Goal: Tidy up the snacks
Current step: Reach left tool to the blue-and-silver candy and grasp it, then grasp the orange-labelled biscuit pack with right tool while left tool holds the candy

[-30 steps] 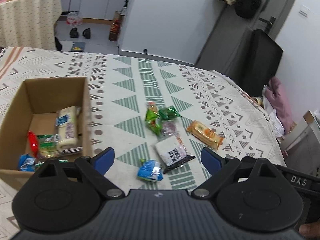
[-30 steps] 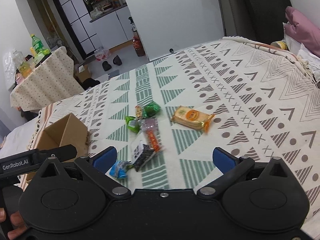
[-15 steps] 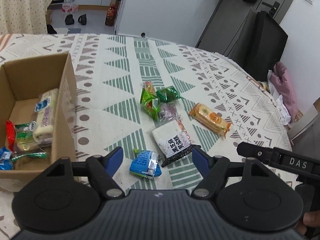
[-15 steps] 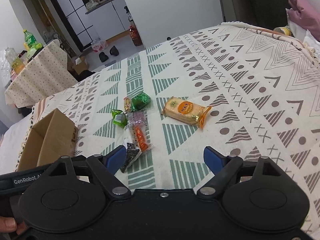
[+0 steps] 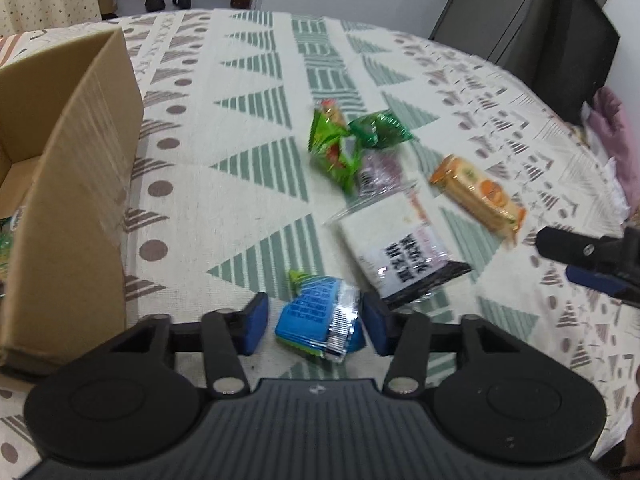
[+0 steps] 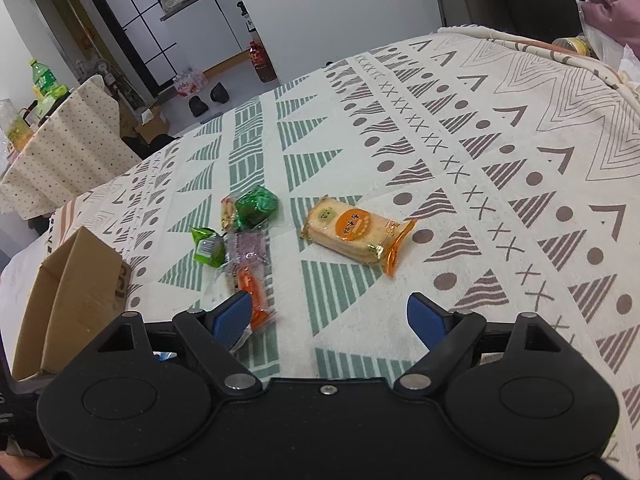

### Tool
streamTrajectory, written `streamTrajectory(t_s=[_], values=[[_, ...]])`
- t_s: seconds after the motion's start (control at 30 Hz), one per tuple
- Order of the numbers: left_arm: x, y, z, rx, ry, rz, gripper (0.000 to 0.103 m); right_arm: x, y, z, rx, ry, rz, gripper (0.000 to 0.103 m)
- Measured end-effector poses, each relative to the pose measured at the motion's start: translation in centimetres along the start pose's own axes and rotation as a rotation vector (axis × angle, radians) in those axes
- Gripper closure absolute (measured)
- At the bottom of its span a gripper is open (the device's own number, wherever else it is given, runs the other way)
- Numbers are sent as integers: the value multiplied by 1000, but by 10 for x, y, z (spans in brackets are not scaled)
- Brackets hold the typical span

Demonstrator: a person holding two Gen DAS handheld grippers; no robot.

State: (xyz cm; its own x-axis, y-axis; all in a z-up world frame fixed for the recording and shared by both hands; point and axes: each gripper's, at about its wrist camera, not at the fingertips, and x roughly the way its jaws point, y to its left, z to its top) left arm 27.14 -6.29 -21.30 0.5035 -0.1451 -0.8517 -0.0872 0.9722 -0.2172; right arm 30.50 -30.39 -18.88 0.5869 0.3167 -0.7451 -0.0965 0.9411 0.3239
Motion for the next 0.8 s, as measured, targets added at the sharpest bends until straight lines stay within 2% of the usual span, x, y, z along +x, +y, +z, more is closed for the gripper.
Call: streamTrajectory(t_s=[0.13,0.37,0.57,0.8], values=[[-2,3,3,-15,-31,28,66,11,-6,5,3,6,-3,19],[-9,4,19,-31,-85,43,66,25,-13,23,-19,-33,-25,19],[-5,3,25,-14,-88,45,66,39,-10,42,-71,-76,15,19],[-1,5,31,-19,-89,50,66,70,-10,42,-112,-32,9,19]])
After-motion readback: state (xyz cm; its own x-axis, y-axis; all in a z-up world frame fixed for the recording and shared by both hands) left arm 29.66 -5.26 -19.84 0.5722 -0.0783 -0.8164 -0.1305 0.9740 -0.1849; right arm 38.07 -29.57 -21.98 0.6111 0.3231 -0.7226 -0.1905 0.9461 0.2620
